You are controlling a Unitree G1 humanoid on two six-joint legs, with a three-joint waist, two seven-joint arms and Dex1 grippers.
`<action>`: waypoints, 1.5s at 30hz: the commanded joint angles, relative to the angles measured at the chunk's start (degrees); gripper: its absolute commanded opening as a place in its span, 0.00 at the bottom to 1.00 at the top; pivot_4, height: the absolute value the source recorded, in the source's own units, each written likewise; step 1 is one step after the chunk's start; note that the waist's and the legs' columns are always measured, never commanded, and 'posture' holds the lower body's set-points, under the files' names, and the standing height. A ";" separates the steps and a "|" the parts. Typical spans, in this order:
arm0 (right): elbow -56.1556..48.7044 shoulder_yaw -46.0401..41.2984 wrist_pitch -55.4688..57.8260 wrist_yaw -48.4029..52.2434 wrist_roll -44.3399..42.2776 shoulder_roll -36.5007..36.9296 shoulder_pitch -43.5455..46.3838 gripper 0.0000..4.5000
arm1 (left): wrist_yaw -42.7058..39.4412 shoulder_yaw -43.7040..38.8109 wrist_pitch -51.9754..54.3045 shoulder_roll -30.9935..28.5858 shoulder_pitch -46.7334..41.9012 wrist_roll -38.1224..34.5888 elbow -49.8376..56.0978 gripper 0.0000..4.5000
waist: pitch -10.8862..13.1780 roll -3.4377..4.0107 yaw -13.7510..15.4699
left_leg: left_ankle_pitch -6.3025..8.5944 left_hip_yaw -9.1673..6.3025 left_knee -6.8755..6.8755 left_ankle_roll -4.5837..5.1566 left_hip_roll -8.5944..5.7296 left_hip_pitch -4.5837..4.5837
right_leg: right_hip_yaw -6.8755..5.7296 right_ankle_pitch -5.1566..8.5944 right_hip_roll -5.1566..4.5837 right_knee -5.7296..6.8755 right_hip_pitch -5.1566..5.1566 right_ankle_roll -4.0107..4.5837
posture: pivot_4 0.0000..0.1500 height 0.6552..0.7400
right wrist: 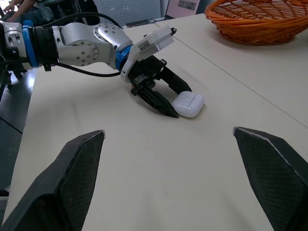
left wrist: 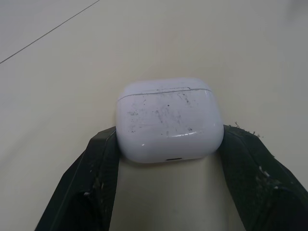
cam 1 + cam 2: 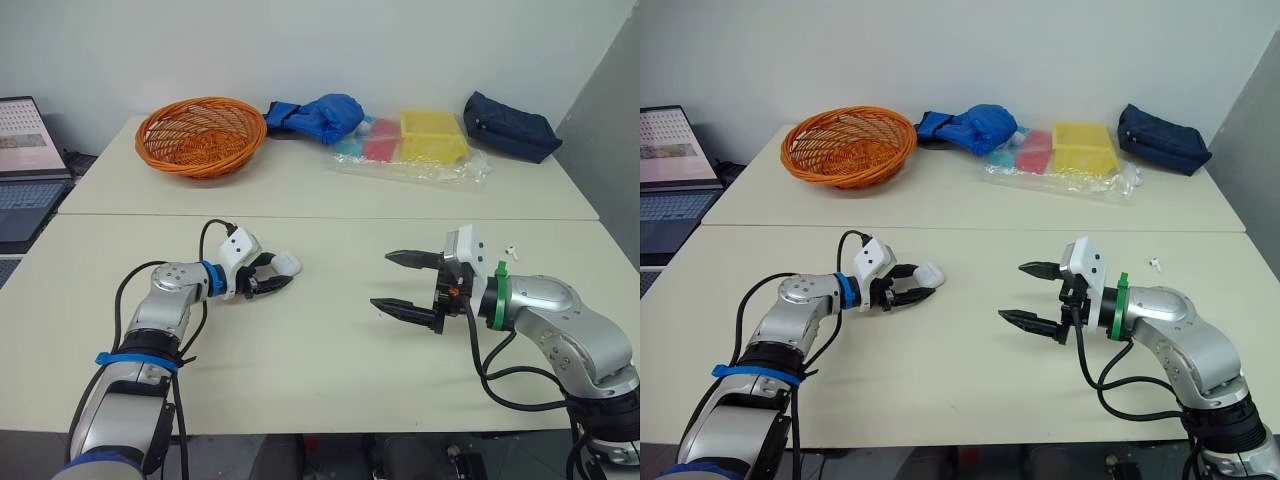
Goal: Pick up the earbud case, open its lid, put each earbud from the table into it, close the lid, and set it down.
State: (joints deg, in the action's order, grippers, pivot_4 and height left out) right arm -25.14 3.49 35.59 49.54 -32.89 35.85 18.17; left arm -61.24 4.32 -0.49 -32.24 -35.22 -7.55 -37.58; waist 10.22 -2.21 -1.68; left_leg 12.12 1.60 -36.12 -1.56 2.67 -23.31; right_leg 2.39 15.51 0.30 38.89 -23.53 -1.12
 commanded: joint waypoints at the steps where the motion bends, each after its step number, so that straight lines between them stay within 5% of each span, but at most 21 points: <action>1: -1.44 -2.28 2.44 -1.89 -2.27 -0.17 1.03 1.00 | 2.41 -1.60 -9.58 1.17 -1.67 0.43 2.73 0.60 | 0.00 0.00 0.03 | 0.00 -0.01 0.00 0.00 0.03 -0.03 | 0.00 0.00 -0.01 -0.01 -0.01 0.00 | 1.00 1.00; 7: 2.86 -4.05 15.07 -6.13 -8.63 -1.19 5.72 1.00 | -0.78 2.02 -50.68 0.38 -5.79 4.66 2.70 0.60 | 0.00 0.00 0.12 | 0.00 -0.02 0.00 0.00 0.06 -0.13 | 0.09 -0.15 -0.16 -0.05 -0.07 0.25 | 1.00 1.00; 12: 8.16 -3.40 20.21 -8.17 -9.87 -3.44 11.31 1.00 | 0.91 5.03 -68.80 1.58 -11.75 7.44 -5.56 0.60 | 0.00 0.00 -0.04 | 0.00 0.09 0.00 0.00 -0.02 -0.10 | 0.07 -0.17 -0.18 -0.05 -0.05 0.18 | 1.00 1.00; 33: 11.83 -4.48 28.62 -18.79 -15.58 -16.90 20.18 1.00 | 12.45 11.03 -80.90 3.03 -20.10 12.68 -16.89 0.60 | 0.00 0.00 -0.04 | -0.01 0.03 -0.17 0.01 -0.01 -0.66 | -0.03 -0.24 0.13 0.08 -0.58 0.18 | 1.00 1.00; 43: 12.94 -4.01 27.11 -19.03 -14.02 -17.07 19.78 0.23 | 14.87 12.38 -81.15 2.56 -20.41 13.07 -17.18 0.60 | 0.00 0.01 -0.04 | -0.01 0.05 -0.17 0.01 -0.02 -0.65 | -0.03 -0.24 0.13 0.09 -0.58 0.19 | 1.00 1.00; 45: 13.23 -3.84 26.64 -18.88 -13.54 -17.23 19.85 0.20 | 15.28 12.48 -81.30 2.42 -20.39 13.30 -17.25 0.60 | 0.00 0.01 -0.04 | -0.01 0.04 -0.17 0.01 -0.02 -0.66 | -0.04 -0.24 0.14 0.09 -0.59 0.18 | 1.00 1.00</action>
State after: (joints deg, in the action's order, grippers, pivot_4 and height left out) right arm -11.48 0.92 63.62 30.45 -46.28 18.85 37.09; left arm -47.38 16.84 -80.24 -29.19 -54.25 6.01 -55.98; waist 10.22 -2.20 -1.73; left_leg 12.11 1.64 -36.28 -1.55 2.66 -23.97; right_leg 2.35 15.27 0.44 38.98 -24.12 -0.94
